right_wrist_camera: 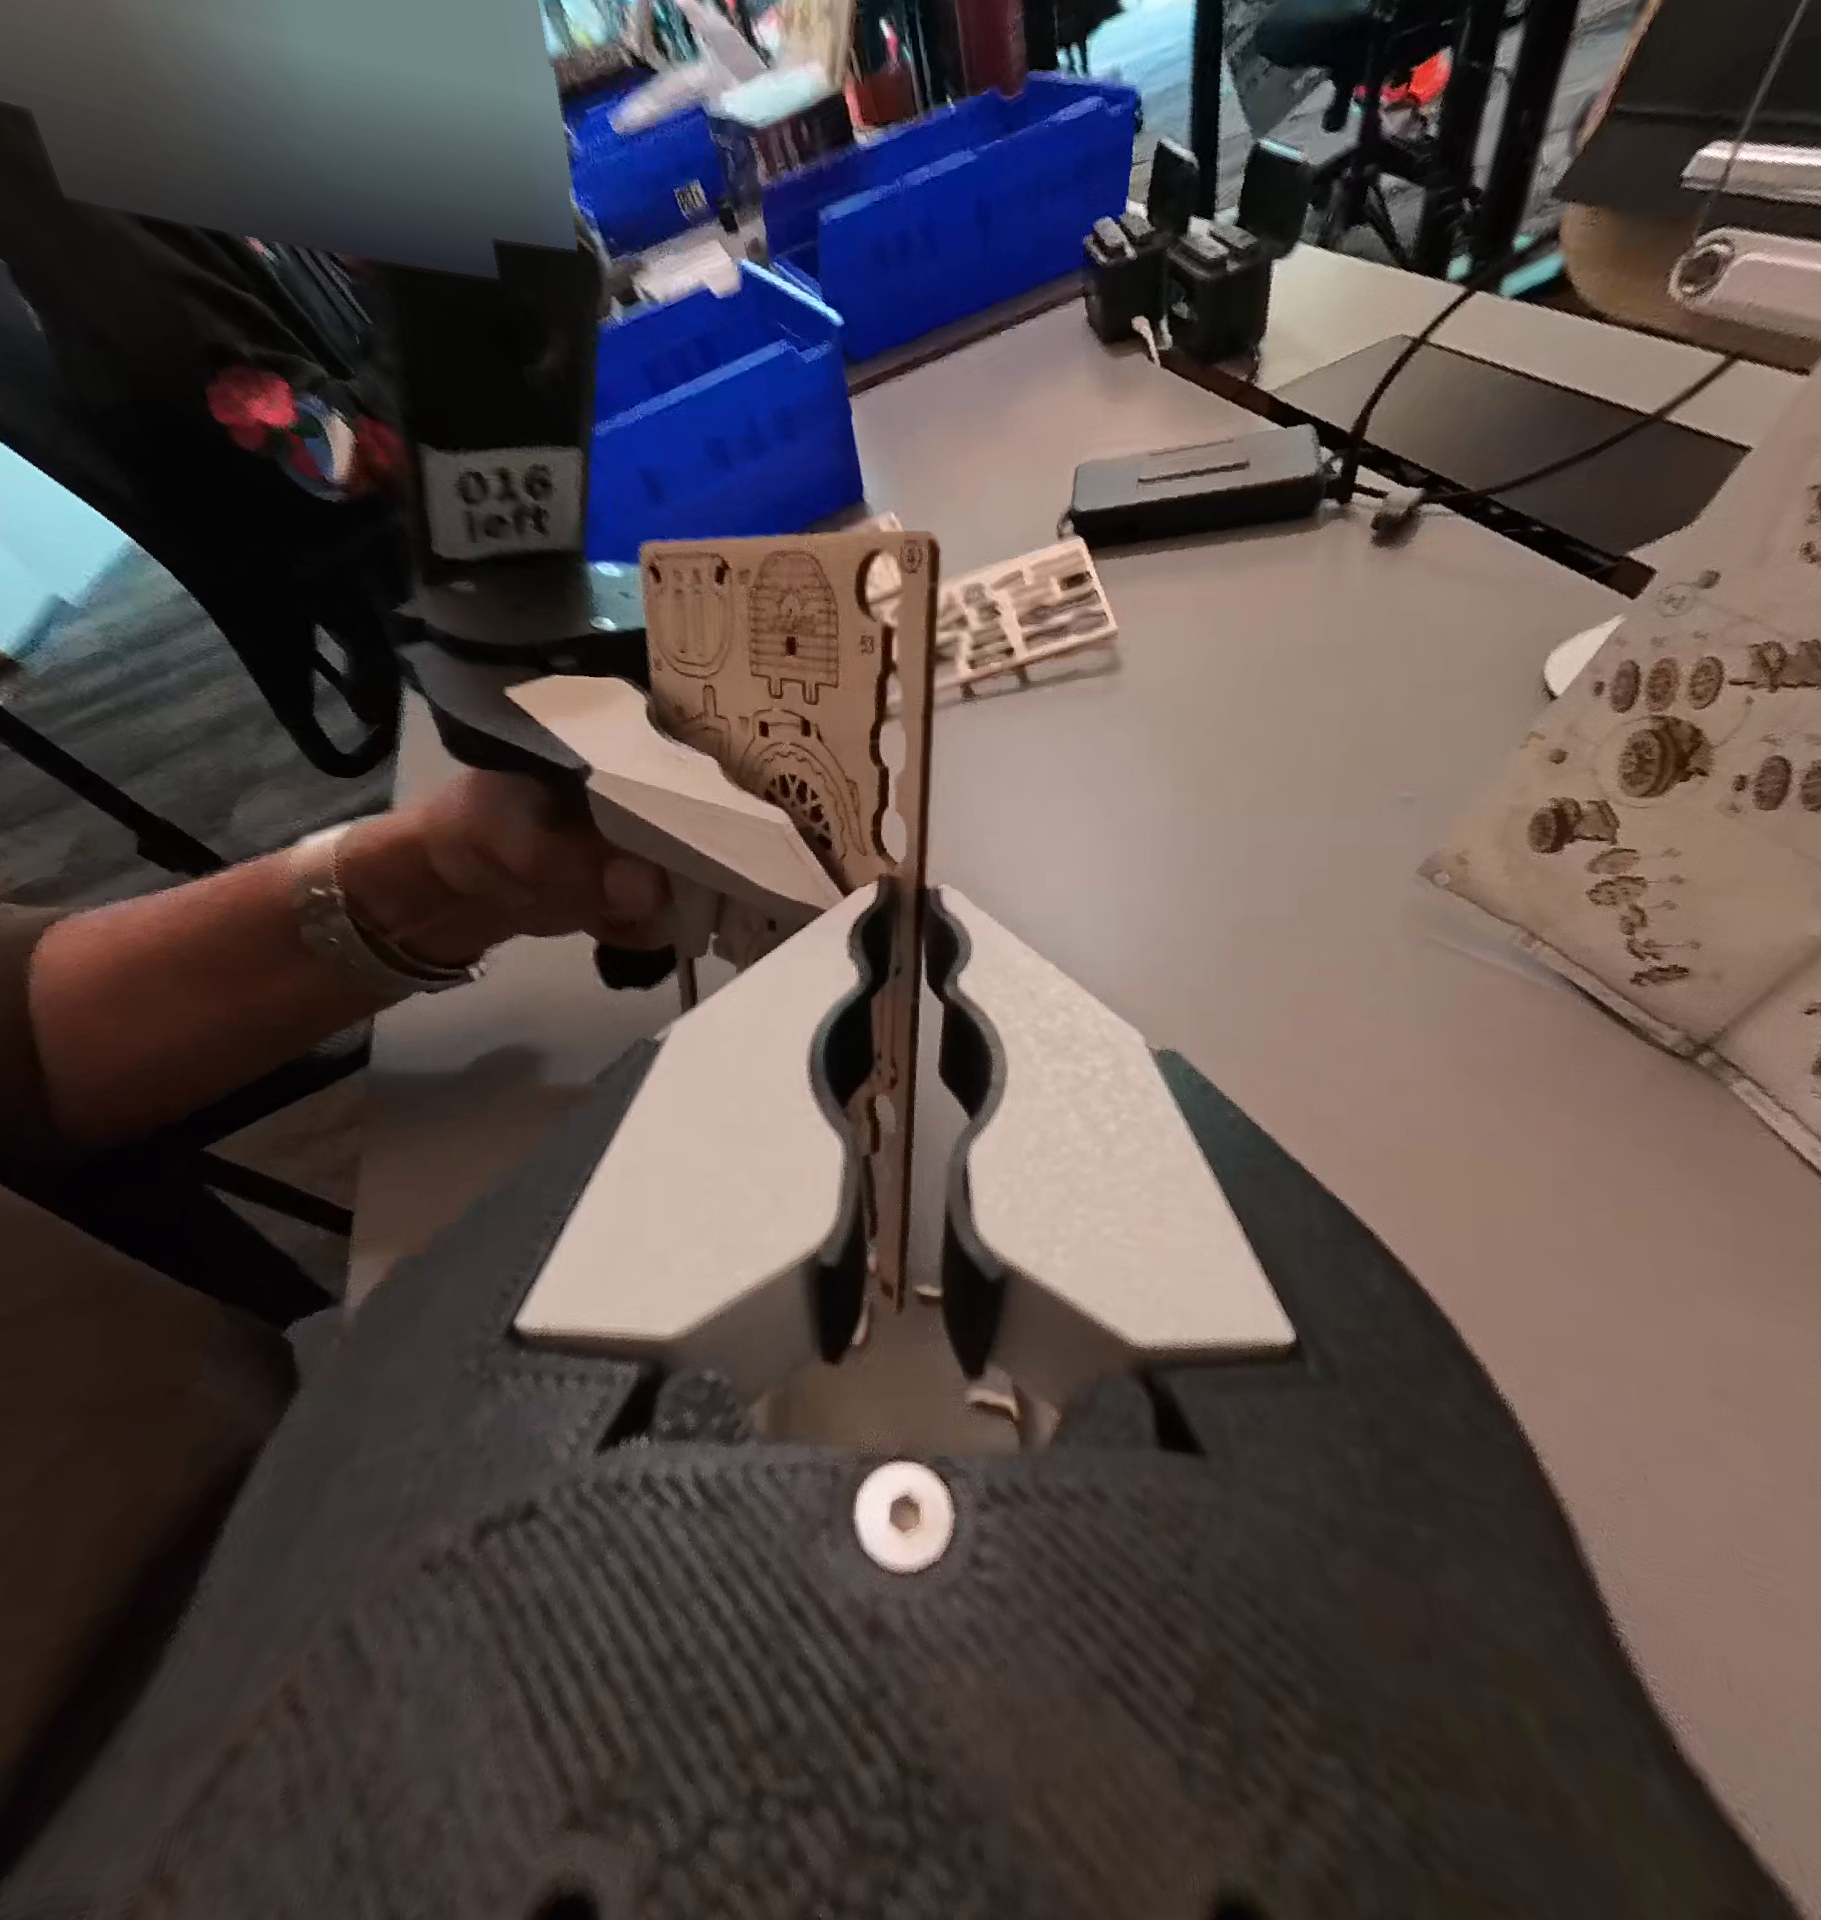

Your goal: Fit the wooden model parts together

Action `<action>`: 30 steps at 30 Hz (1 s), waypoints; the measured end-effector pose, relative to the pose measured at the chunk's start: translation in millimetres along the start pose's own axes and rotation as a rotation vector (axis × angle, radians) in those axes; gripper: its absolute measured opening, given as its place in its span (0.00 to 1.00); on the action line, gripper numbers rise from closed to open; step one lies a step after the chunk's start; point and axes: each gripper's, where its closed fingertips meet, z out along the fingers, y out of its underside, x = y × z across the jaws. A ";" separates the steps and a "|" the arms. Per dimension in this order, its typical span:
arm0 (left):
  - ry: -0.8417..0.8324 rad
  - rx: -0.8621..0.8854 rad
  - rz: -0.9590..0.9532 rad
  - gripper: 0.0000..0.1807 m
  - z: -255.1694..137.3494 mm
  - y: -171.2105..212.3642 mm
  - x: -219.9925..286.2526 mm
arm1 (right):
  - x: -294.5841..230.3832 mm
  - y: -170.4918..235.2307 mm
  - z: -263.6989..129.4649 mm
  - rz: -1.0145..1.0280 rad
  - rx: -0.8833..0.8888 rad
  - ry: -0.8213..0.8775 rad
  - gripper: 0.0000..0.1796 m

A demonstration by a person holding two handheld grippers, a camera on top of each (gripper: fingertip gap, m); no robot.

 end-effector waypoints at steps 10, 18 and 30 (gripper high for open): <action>0.141 0.060 -0.089 0.01 -6.2 -13.5 14.9 | -14.5 -7.0 -10.1 0.150 0.052 -0.251 0.04; 0.110 0.045 -0.079 0.00 -3.0 -10.8 13.6 | -13.6 -2.7 -11.0 0.076 0.006 -0.202 0.02; 0.070 0.042 -0.083 0.00 -0.7 -9.1 9.8 | -9.3 -0.4 -8.8 0.023 -0.018 -0.154 0.03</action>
